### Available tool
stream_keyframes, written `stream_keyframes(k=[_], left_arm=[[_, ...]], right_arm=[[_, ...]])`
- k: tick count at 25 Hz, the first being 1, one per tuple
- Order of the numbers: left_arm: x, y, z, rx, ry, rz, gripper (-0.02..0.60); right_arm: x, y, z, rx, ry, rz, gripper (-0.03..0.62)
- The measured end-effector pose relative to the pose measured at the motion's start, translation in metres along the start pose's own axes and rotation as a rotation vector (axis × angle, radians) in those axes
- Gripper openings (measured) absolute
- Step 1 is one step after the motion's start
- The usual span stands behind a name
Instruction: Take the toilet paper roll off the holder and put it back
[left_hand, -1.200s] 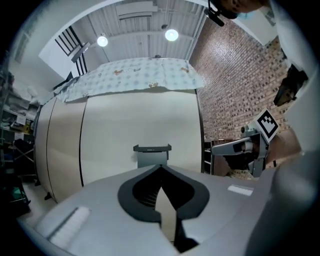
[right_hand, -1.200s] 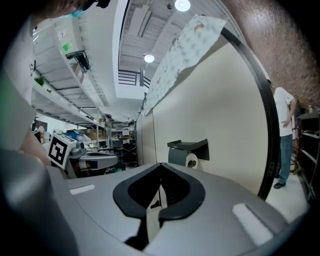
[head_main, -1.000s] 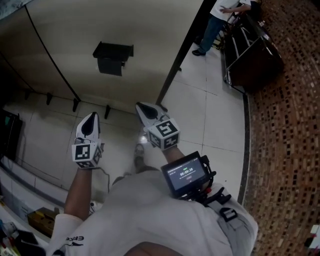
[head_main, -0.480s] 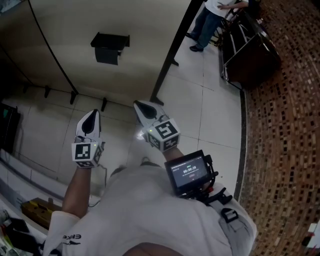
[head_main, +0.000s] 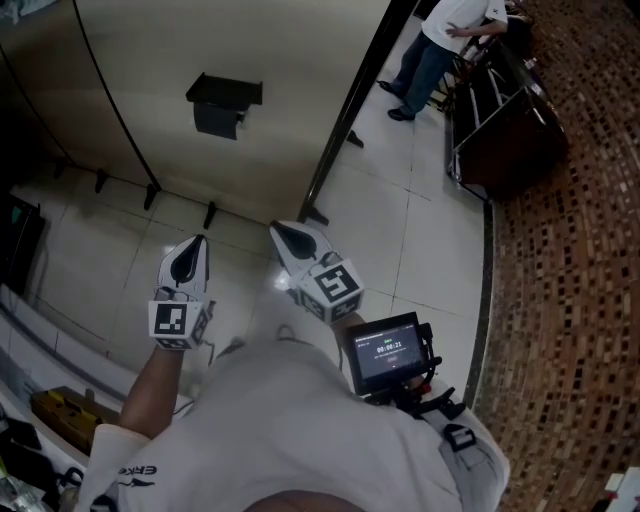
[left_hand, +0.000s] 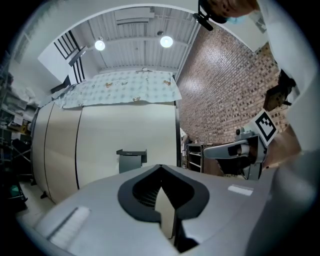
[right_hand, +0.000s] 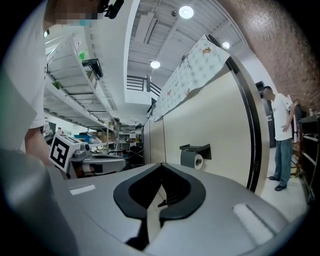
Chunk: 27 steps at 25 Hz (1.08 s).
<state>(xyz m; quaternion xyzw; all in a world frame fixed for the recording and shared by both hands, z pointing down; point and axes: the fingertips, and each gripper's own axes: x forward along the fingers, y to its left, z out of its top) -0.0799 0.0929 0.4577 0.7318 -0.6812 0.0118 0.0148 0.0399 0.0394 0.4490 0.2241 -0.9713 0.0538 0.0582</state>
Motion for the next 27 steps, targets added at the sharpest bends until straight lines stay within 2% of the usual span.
stream_keyframes(k=[5,13,22,27], left_arm=[[-0.001,-0.005,-0.002,-0.032,0.021,0.012,0.002],[-0.003,-0.012,-0.007,-0.014,0.03,0.004,0.002],[-0.002,-0.02,-0.015,-0.041,0.046,0.009,0.002],[-0.003,-0.015,-0.022,-0.047,0.067,0.023,0.002]], right_arm=[[-0.006,-0.001,-0.006,0.013,-0.012,-0.007,0.006],[-0.009,0.001,-0.011,0.041,-0.007,-0.005,0.006],[-0.011,0.002,-0.003,0.055,-0.005,0.003,0.006],[-0.009,0.002,-0.016,0.042,-0.006,0.01,0.006]])
